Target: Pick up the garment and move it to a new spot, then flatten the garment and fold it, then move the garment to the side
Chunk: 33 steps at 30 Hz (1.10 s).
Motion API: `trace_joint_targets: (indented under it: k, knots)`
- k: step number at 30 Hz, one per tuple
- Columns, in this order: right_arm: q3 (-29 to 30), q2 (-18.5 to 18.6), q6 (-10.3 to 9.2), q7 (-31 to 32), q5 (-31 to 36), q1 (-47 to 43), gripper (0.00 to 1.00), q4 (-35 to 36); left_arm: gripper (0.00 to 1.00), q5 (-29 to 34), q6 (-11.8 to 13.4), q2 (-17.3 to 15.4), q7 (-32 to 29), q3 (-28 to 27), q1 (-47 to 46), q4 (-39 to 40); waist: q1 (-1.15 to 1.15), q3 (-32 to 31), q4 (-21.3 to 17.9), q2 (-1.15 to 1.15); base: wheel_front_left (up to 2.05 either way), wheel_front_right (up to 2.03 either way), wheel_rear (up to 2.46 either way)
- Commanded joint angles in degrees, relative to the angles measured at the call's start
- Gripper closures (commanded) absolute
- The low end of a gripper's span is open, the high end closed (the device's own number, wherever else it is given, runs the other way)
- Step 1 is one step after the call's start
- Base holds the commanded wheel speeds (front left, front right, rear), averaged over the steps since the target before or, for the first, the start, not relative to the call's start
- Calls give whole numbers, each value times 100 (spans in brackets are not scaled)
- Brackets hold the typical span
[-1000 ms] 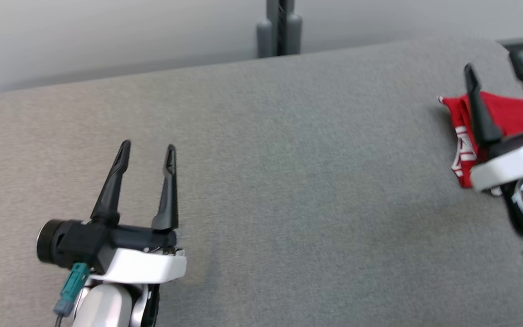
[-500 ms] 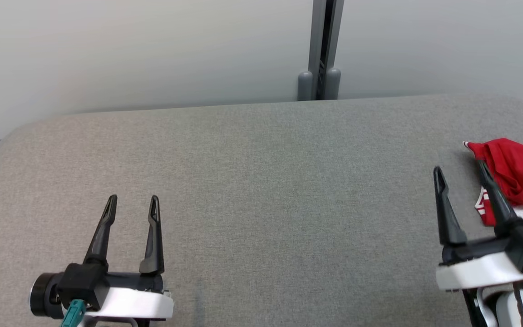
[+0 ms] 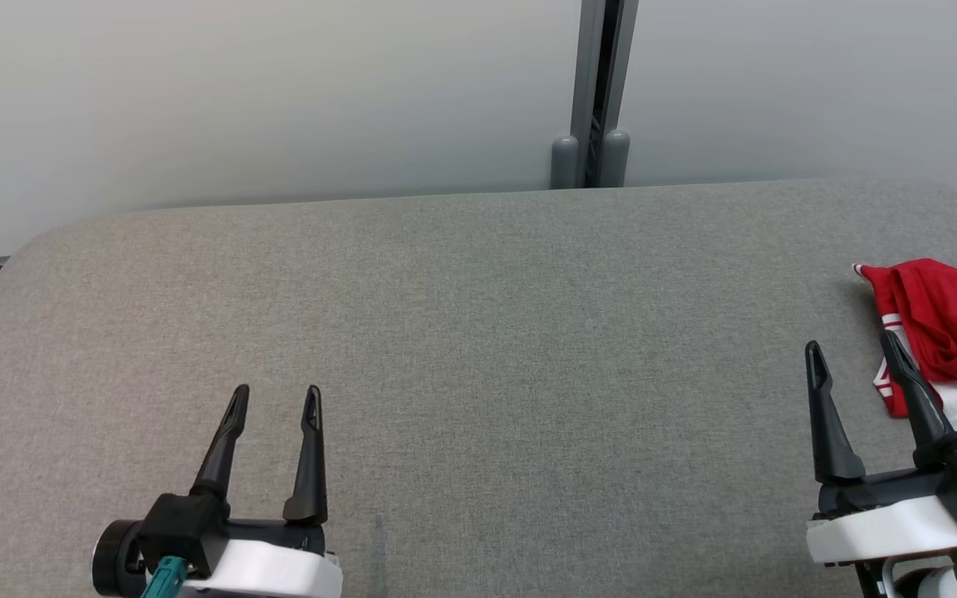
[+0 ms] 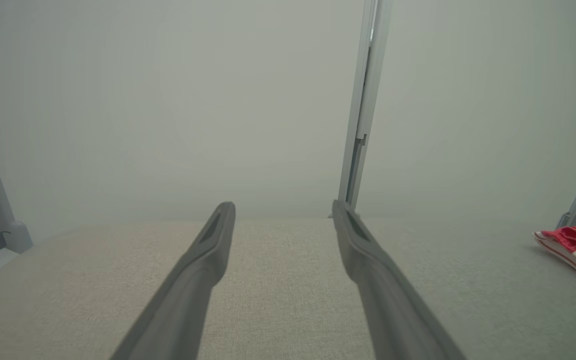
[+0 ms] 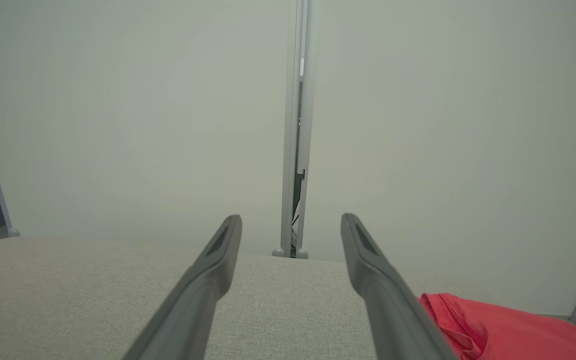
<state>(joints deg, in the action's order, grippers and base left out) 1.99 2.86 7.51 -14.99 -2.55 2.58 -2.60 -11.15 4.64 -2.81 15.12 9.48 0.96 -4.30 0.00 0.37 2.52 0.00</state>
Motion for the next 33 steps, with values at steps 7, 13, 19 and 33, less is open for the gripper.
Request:
trace_joint_targets:
  k: [7,13,19,33]
  knots:
    - [45,16,-4,-24,-19,2,0,11,0,-59,-32,-22,-1,-45,-27,207,0,79,-26,0,0,0,0]
    - [22,16,-4,-24,-47,37,0,14,0,-123,-23,-21,-1,-155,-7,222,0,94,-25,0,0,0,0]
    - [-45,16,-4,-24,-66,29,0,-16,0,-37,-55,-22,-1,-160,-20,236,0,118,-10,0,0,0,0]
    - [-72,17,-4,-24,-89,108,0,-39,0,-204,-143,-22,-1,-159,-35,258,0,198,47,0,0,0,0]
